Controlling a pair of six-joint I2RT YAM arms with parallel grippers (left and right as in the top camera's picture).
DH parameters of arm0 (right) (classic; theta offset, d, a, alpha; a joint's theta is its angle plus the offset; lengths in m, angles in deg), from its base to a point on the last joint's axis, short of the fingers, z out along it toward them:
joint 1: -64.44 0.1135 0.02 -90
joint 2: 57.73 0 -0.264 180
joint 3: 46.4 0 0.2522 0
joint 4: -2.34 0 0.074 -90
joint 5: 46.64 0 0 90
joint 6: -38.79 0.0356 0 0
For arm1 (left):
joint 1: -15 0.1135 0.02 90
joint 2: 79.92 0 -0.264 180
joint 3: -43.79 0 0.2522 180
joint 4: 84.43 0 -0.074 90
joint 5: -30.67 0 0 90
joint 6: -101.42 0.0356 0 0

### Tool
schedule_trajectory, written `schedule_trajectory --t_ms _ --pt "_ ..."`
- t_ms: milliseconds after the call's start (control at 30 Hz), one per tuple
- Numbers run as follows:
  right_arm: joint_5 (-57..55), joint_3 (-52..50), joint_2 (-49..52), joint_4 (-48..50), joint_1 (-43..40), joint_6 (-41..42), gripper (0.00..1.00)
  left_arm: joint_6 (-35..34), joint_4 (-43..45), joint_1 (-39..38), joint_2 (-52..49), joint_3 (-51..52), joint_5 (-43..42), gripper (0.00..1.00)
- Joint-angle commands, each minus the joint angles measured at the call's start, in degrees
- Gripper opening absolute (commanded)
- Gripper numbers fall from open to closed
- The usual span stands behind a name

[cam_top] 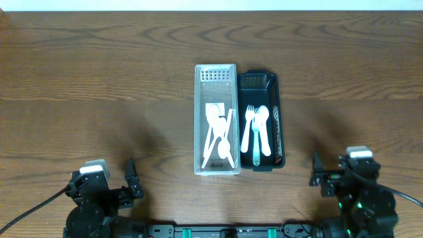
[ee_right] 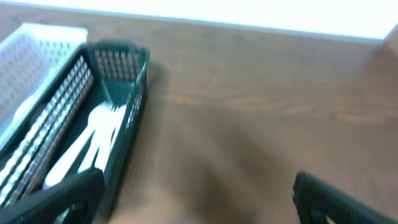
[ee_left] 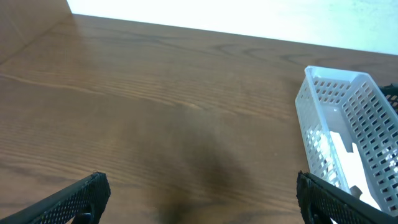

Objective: Pack container

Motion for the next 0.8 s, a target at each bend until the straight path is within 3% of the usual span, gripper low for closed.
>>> schedule_trajectory --t_ms 0,167,300,767 --pt "-0.02 -7.04 -0.24 8.31 0.57 -3.26 0.99 -0.46 0.07 -0.28 0.20 0.02 0.68 0.98" --pt "-0.02 -17.07 -0.24 27.85 0.57 -8.39 0.99 -0.46 0.07 -0.28 0.20 0.02 0.68 0.98" --pt "0.31 -23.52 -0.26 36.52 0.59 -9.31 0.99 -0.48 0.07 -0.28 0.20 0.02 0.68 0.98" --pt "2.43 -26.95 -0.24 37.99 0.50 -9.33 0.99 -0.46 0.07 -0.28 0.20 0.02 0.68 0.98"
